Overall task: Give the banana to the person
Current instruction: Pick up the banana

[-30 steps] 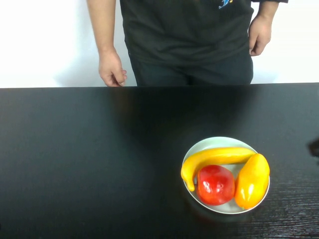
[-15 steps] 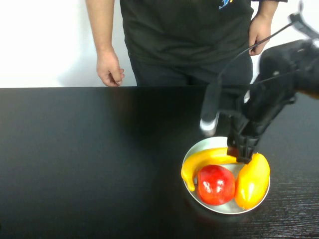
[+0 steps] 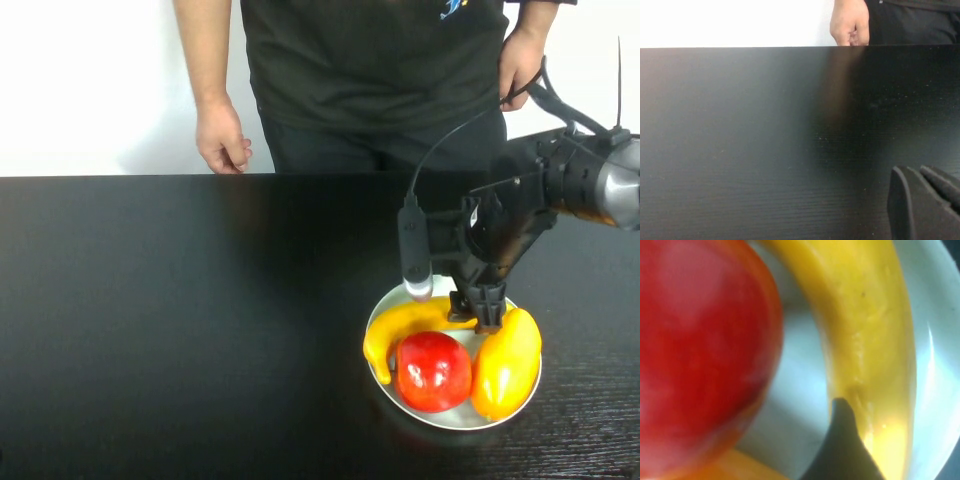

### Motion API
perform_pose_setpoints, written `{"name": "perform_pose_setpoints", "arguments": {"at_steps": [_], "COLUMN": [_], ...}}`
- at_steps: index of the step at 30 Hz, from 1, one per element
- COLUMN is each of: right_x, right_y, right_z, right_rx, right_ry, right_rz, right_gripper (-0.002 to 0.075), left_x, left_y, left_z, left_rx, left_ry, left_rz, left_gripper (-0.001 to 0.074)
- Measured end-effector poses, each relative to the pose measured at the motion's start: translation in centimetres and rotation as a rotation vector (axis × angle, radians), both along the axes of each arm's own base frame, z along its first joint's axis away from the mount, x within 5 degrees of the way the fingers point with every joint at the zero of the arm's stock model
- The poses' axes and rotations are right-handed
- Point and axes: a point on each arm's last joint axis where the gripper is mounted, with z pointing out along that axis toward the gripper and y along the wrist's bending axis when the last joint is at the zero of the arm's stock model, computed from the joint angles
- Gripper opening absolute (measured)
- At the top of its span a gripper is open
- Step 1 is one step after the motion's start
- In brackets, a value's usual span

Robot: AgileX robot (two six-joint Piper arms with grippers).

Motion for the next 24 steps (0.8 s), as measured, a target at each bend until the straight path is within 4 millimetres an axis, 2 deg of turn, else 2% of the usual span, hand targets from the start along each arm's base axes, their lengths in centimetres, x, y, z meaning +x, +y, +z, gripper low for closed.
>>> {"name": "perform_pose_setpoints", "arguments": {"at_steps": [11, 17, 24], "right_x": [2.0, 2.1, 2.2], "right_y": [0.0, 0.1, 0.4], "right_z": [-2.4, -2.5, -2.5], "right_rx": [-0.012, 0.007, 0.039], "right_ry": [-0.027, -0.026, -0.024], "right_rz": [0.033, 0.015, -0.011], "right_gripper": [0.0416, 0.041, 0.0279], "left_x": [0.0, 0.0, 0.0], "left_y": [0.0, 0.0, 0.0], "left_z": [0.0, 0.0, 0.0], "left_rx": [0.0, 0.0, 0.0], "left_ry": [0.0, 0.0, 0.0], "left_rz": [0.0, 0.0, 0.0], "left_gripper": [-0.0004, -0.0004, -0.0004]}}
